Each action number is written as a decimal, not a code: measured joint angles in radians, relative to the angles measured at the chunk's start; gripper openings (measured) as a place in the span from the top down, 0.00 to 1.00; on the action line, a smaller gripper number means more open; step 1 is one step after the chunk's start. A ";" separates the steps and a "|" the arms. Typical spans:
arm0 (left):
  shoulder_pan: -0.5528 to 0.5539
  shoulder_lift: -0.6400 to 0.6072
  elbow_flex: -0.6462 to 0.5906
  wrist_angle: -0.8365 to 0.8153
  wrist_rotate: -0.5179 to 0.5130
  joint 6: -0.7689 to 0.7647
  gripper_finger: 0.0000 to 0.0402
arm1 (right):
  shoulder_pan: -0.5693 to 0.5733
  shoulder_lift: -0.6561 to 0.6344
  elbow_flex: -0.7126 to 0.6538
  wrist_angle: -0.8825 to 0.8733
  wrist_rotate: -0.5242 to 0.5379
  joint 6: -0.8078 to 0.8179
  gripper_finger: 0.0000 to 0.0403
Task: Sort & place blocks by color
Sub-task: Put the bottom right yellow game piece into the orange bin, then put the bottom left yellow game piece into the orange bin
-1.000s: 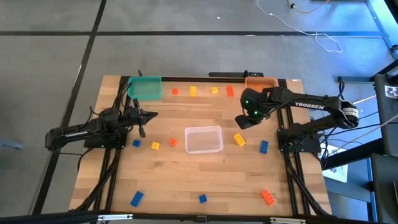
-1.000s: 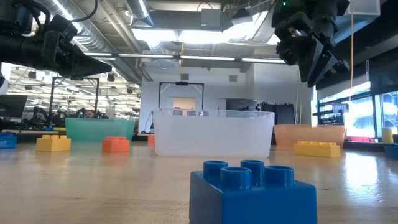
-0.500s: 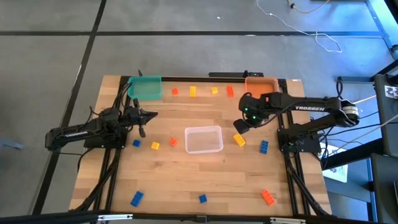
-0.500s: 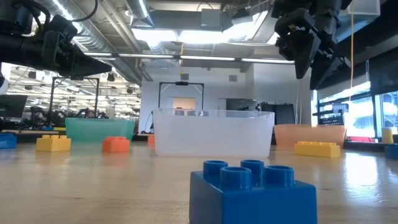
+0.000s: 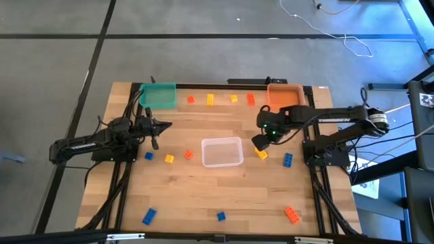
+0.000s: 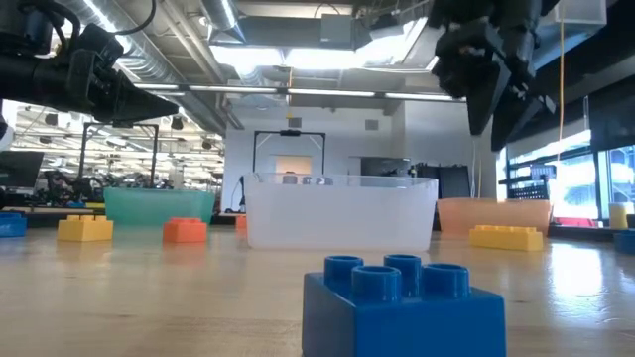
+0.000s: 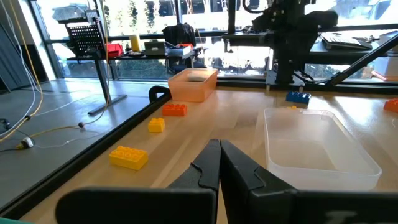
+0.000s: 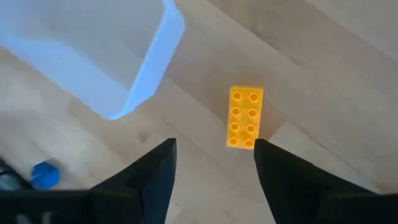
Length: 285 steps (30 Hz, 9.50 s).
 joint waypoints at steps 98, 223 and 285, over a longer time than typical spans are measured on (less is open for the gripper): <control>0.000 0.866 0.907 -0.699 -0.244 -0.085 1.00 | -0.851 0.451 0.458 -0.264 0.290 -0.446 0.65; -0.089 0.911 0.911 -1.043 0.177 -0.464 0.30 | -0.013 0.338 0.498 -0.033 -0.136 -0.915 0.46; -0.478 1.160 0.411 -0.437 -0.004 -0.296 0.30 | -0.013 0.338 0.498 0.070 -0.236 -0.916 0.46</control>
